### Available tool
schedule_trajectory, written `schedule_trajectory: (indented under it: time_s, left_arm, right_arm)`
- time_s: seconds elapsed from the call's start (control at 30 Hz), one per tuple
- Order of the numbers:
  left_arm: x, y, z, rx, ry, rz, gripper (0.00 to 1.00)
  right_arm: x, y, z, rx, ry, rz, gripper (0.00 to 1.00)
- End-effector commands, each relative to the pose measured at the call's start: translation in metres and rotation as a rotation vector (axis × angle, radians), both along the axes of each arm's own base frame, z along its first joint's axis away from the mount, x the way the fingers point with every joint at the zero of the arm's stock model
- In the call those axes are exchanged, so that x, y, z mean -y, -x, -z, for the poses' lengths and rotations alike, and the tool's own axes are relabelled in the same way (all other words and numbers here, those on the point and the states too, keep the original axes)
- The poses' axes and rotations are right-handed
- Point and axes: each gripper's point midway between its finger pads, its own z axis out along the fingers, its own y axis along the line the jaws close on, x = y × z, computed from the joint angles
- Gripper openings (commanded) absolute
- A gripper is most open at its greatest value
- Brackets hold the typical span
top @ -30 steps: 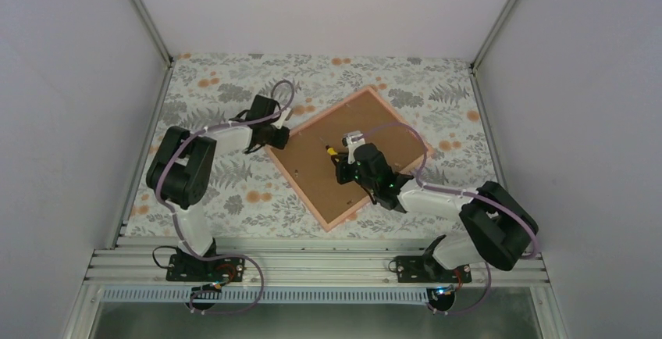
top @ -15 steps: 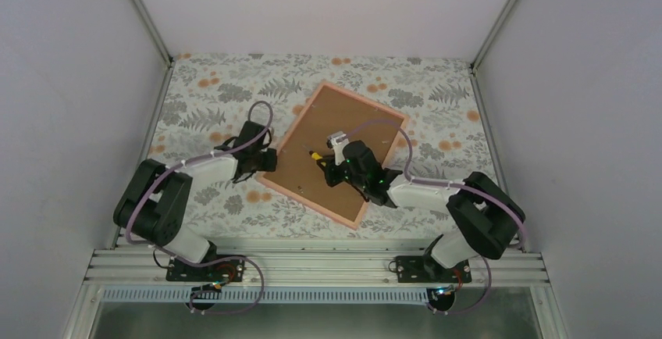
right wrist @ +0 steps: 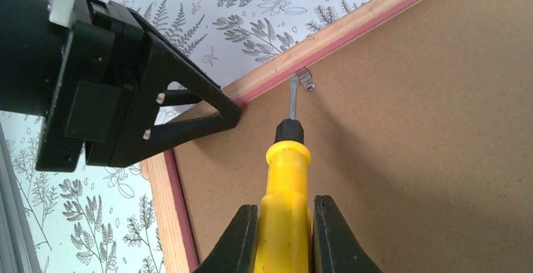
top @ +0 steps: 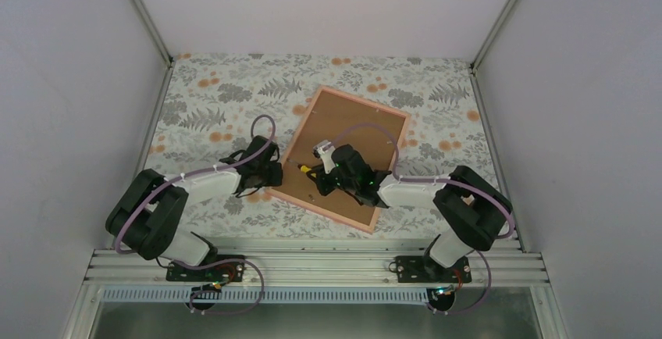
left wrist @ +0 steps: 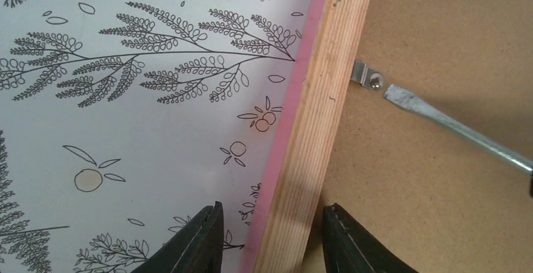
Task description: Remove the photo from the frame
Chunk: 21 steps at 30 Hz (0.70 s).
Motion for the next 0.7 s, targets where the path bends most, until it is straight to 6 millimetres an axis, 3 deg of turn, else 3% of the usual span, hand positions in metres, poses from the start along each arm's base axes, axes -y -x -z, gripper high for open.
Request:
schedule_trajectory:
  time_s: [0.0, 0.13, 0.37, 0.67]
  left_arm:
    - [-0.002, 0.0, 0.001, -0.019, -0.055, 0.037, 0.41]
    - [0.001, -0.005, 0.003, -0.019, -0.079, 0.068, 0.4]
    - [0.003, -0.005, 0.006, -0.029, -0.072, 0.067, 0.27]
    - [0.005, 0.0, 0.01, -0.04, -0.062, 0.058, 0.17]
  right_arm:
    - [-0.007, 0.001, -0.002, 0.008, 0.001, -0.028, 0.04]
    - [-0.01, 0.0, 0.0, 0.003, 0.003, -0.029, 0.04]
    - [-0.011, -0.004, 0.005, 0.0, 0.012, -0.011, 0.04]
    - [-0.016, -0.008, 0.005, -0.003, -0.002, 0.002, 0.04]
